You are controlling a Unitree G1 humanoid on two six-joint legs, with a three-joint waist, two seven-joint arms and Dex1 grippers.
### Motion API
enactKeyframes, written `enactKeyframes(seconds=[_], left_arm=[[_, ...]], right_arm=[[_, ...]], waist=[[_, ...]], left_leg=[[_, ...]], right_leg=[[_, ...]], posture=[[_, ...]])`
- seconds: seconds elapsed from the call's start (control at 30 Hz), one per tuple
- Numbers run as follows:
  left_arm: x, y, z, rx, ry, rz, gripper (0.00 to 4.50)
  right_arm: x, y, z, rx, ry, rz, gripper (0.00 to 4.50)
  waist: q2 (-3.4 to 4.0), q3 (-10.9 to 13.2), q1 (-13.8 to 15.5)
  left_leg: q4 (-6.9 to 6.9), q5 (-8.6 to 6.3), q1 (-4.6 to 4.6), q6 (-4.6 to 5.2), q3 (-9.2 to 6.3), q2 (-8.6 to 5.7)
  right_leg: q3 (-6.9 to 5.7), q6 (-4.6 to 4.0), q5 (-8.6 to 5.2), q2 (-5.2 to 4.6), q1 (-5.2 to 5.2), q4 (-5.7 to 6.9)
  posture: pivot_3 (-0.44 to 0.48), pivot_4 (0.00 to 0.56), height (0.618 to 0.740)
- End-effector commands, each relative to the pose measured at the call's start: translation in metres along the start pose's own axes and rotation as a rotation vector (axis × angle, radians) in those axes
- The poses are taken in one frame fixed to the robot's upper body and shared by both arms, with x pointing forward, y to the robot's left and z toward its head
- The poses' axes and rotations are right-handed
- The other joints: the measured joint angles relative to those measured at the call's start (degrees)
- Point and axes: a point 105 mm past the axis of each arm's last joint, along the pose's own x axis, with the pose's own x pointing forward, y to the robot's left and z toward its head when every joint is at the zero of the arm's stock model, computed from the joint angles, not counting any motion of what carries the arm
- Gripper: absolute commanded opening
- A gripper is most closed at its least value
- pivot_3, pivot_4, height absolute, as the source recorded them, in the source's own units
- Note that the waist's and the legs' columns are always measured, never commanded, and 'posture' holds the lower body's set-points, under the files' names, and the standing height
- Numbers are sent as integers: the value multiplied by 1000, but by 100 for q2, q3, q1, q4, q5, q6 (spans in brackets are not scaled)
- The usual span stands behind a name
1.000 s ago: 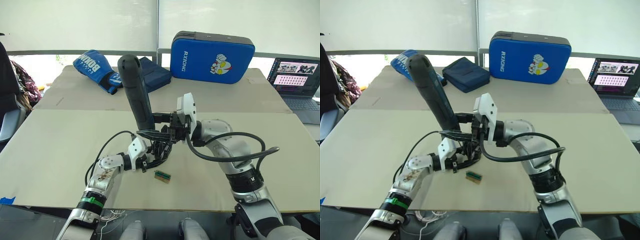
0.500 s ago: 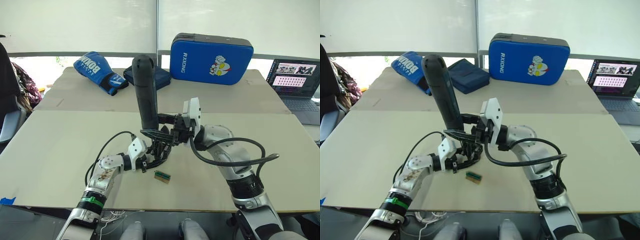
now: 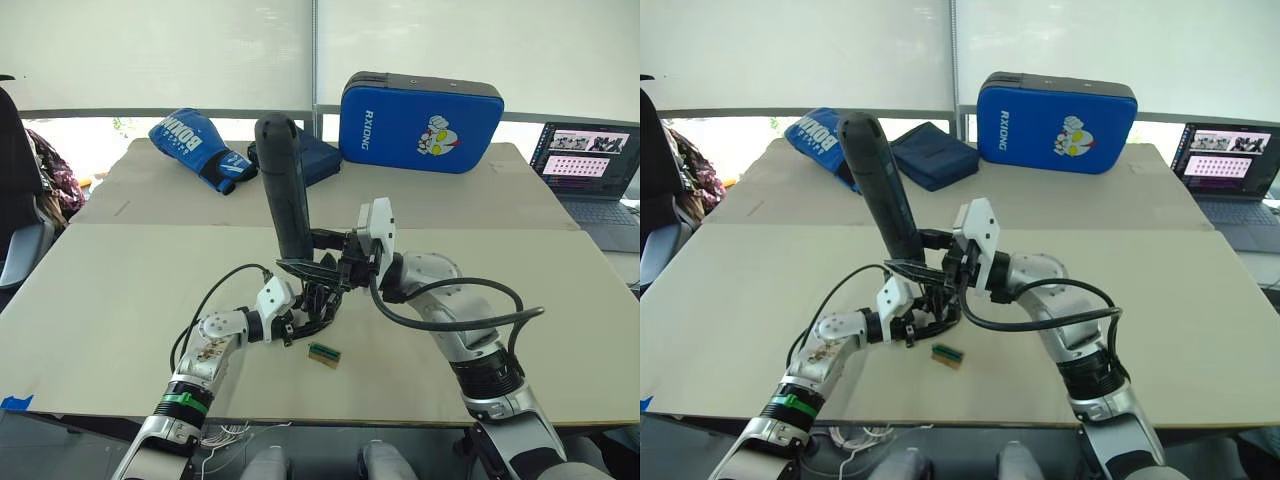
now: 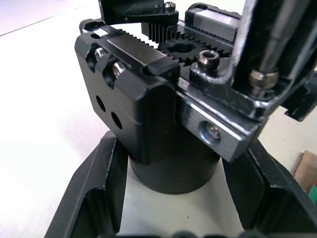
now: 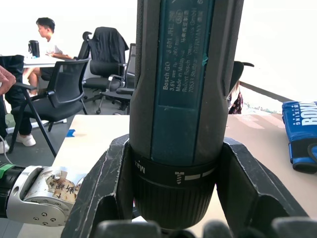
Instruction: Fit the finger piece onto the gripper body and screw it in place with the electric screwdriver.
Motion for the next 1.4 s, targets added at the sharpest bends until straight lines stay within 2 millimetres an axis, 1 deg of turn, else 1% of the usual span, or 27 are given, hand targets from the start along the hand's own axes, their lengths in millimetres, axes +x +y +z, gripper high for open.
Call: enactKeyframes(seconds=[0.03,0.3,0.57,0.7,0.93,1.2,1.27,1.3,1.4], left_arm=[[2,-14,-20,-56,65,-58,2267],[1,-14,-20,-58,67,-56,2267],[1,-14,-21,-59,70,-55,2267],[1,-15,-21,-59,70,-55,2267],[1,-14,-20,-58,69,-54,2267],[2,-13,-20,-58,67,-47,2267],[2,-13,-21,-58,69,-44,2267],[2,-12,-21,-57,72,-39,2267],[2,-11,-24,-58,85,-25,2267]], right_arm=[[-11,-2,-40,16,175,-35,1926],[-8,0,-49,30,192,-39,1926],[-8,1,-52,49,190,-40,1926],[-11,-2,-51,50,190,-48,1926],[-13,-7,-42,44,165,-53,1926],[-10,-9,-22,-1,126,-16,1926],[-8,-8,-10,-24,100,4,1926],[-6,-6,-1,-31,70,22,1926],[0,-2,37,-68,-66,71,1926]], waist=[[1,-3,-1],[4,-29,0],[4,-34,0],[4,-36,0],[4,-37,1],[3,-36,3],[4,-36,2],[3,-36,2],[1,-33,9]], left_leg=[[0,0,1,0,0,0],[-8,0,12,0,0,1],[-14,0,18,0,0,1],[-16,0,19,0,0,2],[-18,0,19,0,-1,2],[-20,0,18,-1,-1,2],[-20,-1,17,-1,-1,2],[-20,0,16,-1,-1,2],[-20,0,6,-1,-4,3]], right_leg=[[0,0,0,0,0,0],[0,5,-9,0,6,0],[1,17,-20,0,9,-1],[0,17,-21,0,9,-1],[1,24,-27,-1,9,-2],[1,30,-32,-1,7,-2],[1,31,-32,-1,6,-3],[1,31,-32,-1,5,-3],[0,30,-32,-1,-4,-3]], posture=[[0,150,740],[0,150,740],[0,150,740],[0,150,740],[0,150,740],[0,150,740],[0,150,740],[0,150,740],[0,150,740]])
